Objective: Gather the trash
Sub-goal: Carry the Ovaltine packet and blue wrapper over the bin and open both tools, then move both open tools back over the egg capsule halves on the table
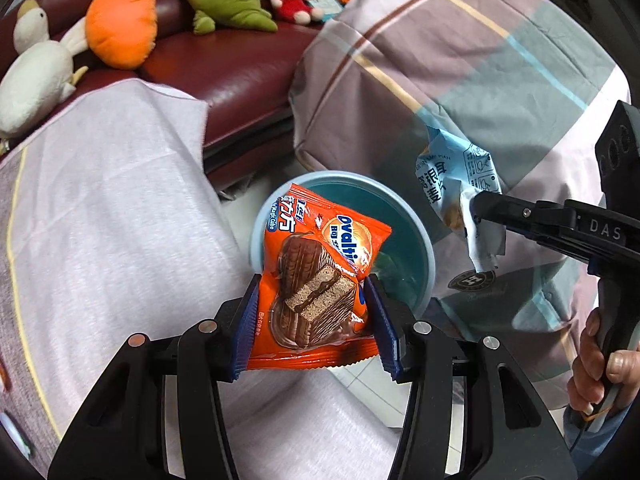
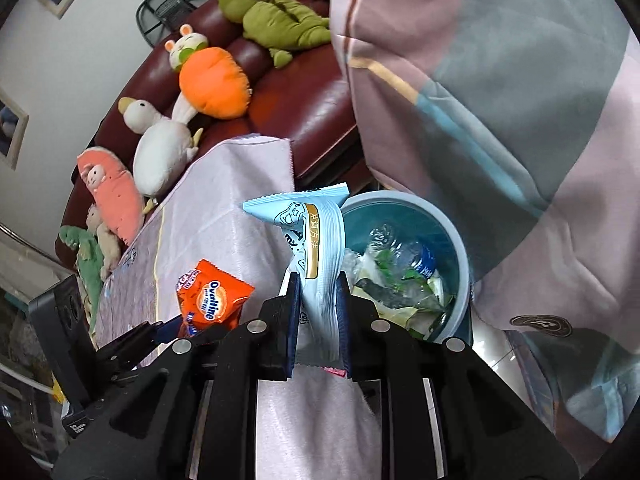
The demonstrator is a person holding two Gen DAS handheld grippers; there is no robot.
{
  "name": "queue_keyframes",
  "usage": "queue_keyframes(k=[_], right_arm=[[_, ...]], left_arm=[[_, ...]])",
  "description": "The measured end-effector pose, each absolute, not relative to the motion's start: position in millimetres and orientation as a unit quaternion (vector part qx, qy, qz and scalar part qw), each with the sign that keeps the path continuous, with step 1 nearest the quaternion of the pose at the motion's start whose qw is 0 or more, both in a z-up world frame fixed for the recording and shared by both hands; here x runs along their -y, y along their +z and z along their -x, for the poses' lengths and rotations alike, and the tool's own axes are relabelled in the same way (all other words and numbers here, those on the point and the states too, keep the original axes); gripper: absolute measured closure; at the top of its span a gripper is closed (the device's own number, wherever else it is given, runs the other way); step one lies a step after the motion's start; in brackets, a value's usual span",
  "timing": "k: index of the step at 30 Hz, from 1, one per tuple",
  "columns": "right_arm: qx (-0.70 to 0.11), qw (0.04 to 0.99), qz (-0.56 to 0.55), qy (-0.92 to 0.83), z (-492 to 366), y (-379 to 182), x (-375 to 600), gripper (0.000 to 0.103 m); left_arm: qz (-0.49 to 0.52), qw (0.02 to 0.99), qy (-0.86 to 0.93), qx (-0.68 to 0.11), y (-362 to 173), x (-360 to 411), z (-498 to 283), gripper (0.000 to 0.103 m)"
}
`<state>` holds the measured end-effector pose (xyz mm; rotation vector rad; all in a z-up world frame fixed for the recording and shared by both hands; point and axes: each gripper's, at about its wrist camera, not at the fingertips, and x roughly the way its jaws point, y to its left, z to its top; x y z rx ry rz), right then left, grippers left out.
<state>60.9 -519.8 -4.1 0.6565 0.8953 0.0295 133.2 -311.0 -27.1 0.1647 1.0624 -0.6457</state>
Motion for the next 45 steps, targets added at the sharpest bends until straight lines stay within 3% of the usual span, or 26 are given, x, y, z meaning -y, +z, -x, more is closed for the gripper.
queue_keyframes(k=[7,10,12,14,33,35,37,45], right_arm=[[-0.428,0.846,-0.32,0.002,-64,-13,536,0.085],[-0.429,0.845,-0.32,-0.003,-64,-15,539,0.085],[-0.43,0.844,-0.321,-0.006,-65,-16,540,0.085],[-0.431,0.843,-0.321,-0.009,-66,-16,541,0.085],[-0.454,0.838,-0.301,-0.006,-90,-21,515,0.083],[-0.458,0.838,-0.297,-0.006,-94,-22,511,0.077],[-0.459,0.837,-0.299,-0.01,-96,-23,508,0.039],[-0.477,0.833,-0.278,-0.036,-97,-22,497,0.024]], left_arm=[[-0.075,0.8,-0.313,-0.507,-43,332,-144,0.051],[-0.073,0.796,-0.32,-0.509,-49,339,-147,0.043],[-0.078,0.795,-0.318,-0.511,-52,343,-149,0.024],[-0.083,0.798,-0.313,-0.508,-53,341,-148,0.016],[-0.07,0.812,-0.275,-0.51,-50,279,-144,0.016],[-0.067,0.812,-0.275,-0.51,-49,275,-144,0.016],[-0.063,0.812,-0.275,-0.51,-49,272,-145,0.015],[-0.048,0.812,-0.273,-0.514,-47,255,-143,0.015]])
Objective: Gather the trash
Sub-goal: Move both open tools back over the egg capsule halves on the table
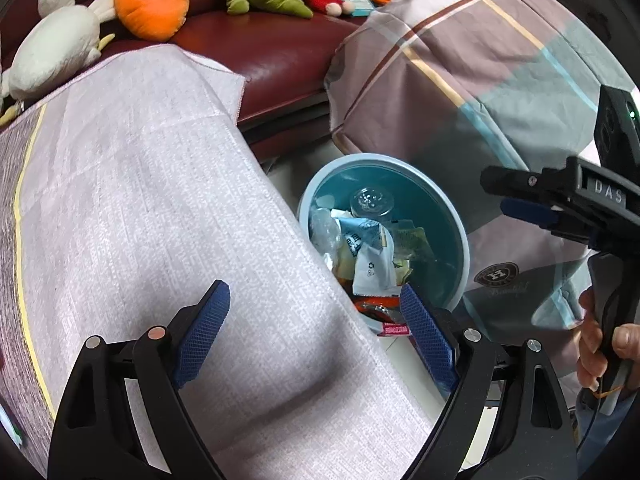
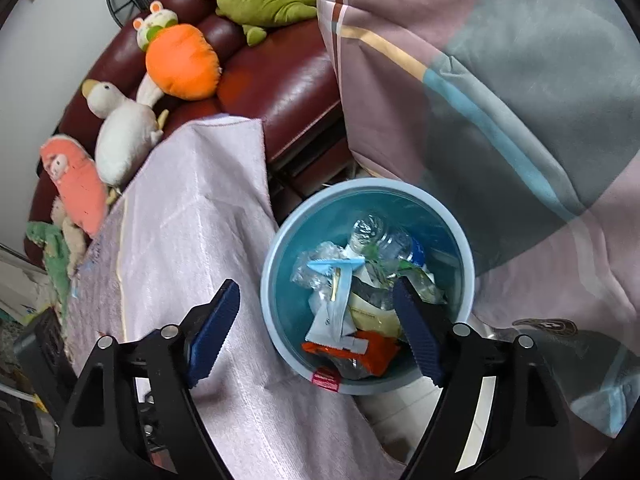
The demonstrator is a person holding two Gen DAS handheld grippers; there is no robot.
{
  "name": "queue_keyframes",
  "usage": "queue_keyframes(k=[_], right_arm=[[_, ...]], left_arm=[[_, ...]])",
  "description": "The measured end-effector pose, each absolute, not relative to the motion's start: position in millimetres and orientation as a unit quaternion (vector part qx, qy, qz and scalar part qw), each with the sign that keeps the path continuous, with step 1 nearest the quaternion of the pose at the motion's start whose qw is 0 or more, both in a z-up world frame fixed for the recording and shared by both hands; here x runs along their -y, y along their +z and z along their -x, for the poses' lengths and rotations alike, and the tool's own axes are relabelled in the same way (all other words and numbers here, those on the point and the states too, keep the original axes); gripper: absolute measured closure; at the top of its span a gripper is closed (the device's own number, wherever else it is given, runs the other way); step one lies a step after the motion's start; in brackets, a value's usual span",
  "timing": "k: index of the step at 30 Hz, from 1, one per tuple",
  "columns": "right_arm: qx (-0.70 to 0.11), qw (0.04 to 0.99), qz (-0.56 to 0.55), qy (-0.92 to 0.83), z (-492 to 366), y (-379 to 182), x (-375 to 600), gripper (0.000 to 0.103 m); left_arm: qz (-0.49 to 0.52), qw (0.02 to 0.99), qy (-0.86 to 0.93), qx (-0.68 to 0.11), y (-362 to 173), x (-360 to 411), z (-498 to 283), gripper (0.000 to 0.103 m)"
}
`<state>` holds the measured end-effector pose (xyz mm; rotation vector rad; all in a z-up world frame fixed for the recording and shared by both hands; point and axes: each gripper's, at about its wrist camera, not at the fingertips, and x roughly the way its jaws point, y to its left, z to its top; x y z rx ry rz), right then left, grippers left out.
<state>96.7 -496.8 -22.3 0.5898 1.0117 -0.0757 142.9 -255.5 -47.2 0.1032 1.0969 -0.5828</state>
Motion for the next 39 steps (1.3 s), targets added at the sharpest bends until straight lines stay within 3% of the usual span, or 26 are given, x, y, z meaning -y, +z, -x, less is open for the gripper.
queue_keyframes(k=[24,39], right_arm=[[-0.495,0.843,-0.207,-0.037,-72,19,411,0.022],[-0.521,0.84,-0.151,0.032,-80,31,303,0.017]], left_arm=[[0.003,0.844,-0.249,-0.476,-3,165,-104,0.012],[0.061,0.867,-0.152,-0.471,-3,42,-80,0.008]])
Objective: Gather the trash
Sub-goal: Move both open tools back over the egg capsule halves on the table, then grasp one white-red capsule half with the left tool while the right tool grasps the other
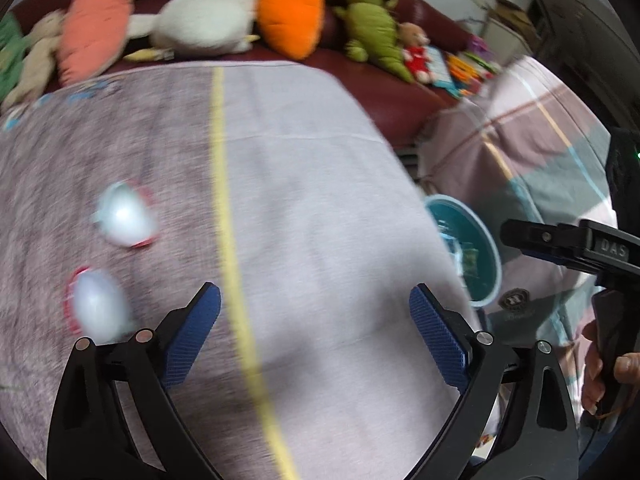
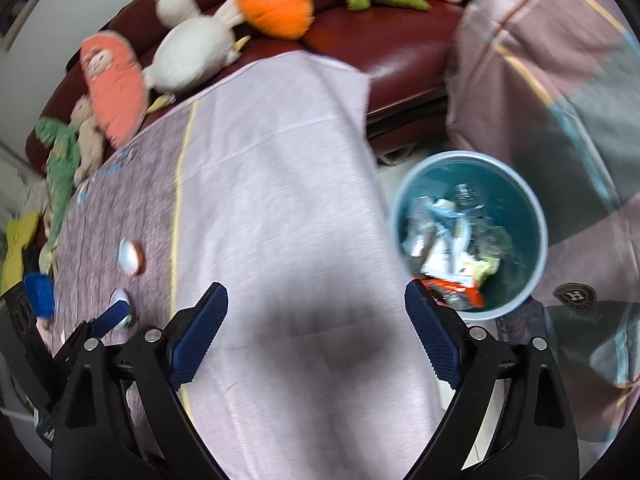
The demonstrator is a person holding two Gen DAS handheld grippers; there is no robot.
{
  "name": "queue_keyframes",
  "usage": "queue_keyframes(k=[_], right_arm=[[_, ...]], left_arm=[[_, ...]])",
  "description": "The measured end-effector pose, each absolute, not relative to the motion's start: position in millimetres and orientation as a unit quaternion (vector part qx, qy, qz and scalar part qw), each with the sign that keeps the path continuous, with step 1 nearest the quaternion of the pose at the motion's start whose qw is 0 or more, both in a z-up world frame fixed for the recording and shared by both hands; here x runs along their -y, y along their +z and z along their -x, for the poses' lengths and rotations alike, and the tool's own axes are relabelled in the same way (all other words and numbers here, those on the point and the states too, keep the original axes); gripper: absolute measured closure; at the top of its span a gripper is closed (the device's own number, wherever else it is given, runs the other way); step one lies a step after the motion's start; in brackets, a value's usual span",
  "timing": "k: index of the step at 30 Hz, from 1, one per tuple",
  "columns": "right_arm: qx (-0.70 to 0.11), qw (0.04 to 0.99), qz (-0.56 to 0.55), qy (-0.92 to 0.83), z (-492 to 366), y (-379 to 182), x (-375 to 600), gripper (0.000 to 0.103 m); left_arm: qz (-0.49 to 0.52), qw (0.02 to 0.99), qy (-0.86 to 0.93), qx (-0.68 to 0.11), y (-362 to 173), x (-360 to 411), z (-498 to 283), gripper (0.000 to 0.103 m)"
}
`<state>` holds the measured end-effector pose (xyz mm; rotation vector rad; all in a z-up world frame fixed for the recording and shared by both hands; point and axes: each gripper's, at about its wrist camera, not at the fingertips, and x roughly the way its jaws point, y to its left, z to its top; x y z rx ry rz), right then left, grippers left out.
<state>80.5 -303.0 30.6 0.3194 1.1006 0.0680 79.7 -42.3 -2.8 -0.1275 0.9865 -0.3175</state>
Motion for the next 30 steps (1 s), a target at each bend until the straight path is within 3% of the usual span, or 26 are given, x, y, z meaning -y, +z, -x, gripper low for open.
queue_keyframes(k=[13,28,29,30], right_arm=[[-0.548,0.825,-0.108,0.091,-92,16,219,0.017],[-0.573,0.806,-0.091,0.12,-117,-6,168,0.017],[-0.573,0.805,-0.09,0.124,-120,-7,164,0.017],[-0.574,0.805,-0.09,0.125,-121,-7,162,0.017]], left_arm=[[0.095,0.872,-0.023,-0.479,-36,-77,-65,0.007],[0.11,0.855,-0.008,-0.507,-66,-81,-93,0.007],[0.111,0.857,-0.008,-0.504,-67,-82,-92,0.008],[0.11,0.86,-0.006,-0.498,-67,-83,-91,0.017]])
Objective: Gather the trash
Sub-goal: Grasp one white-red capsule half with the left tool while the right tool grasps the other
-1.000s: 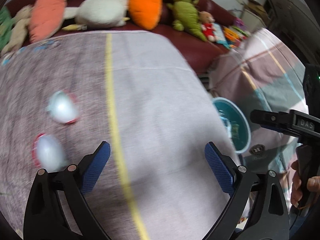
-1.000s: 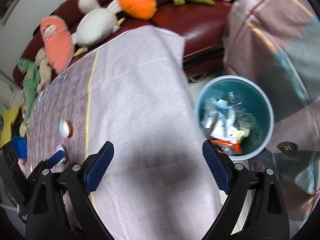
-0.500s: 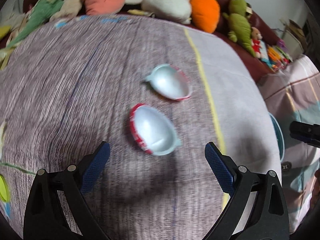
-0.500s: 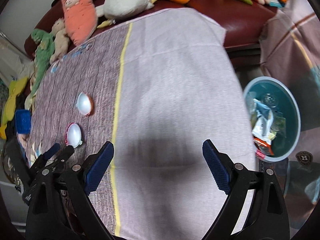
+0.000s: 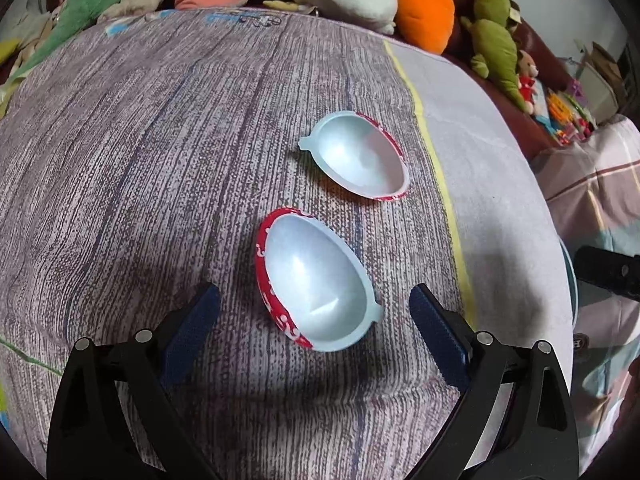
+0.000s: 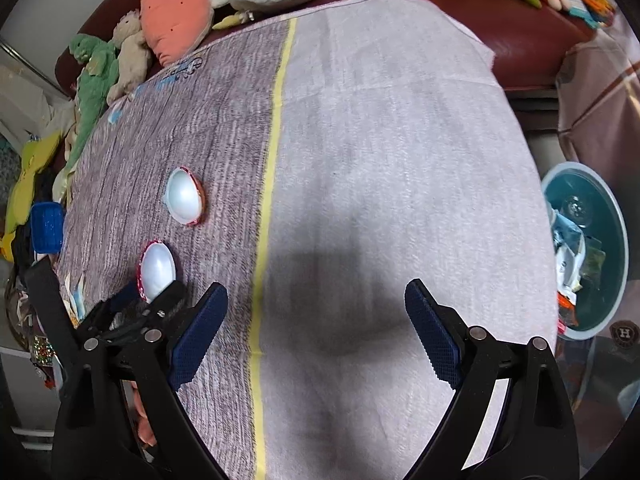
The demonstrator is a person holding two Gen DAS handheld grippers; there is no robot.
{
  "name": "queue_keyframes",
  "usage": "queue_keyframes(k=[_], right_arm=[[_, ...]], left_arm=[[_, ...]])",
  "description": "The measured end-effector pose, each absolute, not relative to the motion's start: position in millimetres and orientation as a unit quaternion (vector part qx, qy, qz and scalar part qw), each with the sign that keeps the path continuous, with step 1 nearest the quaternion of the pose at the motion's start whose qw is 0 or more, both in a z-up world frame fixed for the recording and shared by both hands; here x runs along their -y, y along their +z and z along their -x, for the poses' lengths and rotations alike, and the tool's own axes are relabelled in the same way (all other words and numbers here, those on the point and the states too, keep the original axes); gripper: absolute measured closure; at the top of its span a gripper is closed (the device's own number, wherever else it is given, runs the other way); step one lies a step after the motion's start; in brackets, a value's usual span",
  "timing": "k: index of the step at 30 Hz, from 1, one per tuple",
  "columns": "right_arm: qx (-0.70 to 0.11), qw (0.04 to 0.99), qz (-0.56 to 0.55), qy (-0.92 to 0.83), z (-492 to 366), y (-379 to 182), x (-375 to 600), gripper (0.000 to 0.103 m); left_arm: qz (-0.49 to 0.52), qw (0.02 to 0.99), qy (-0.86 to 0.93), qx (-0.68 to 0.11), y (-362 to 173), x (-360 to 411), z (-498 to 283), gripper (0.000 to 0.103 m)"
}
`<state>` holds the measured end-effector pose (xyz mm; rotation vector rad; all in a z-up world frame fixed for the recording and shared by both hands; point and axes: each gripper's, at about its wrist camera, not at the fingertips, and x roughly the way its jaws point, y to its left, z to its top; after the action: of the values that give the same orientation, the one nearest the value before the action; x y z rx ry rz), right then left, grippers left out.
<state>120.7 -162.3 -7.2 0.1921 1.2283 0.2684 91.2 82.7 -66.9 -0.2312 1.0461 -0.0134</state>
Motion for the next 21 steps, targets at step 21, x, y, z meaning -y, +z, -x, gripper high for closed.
queue_keyframes(k=[21], right_arm=[[-0.564,0.794,0.023,0.223,-185,-25,9,0.017]], left_arm=[[0.165,0.878,0.011,-0.449,-40,-186,-83,0.054]])
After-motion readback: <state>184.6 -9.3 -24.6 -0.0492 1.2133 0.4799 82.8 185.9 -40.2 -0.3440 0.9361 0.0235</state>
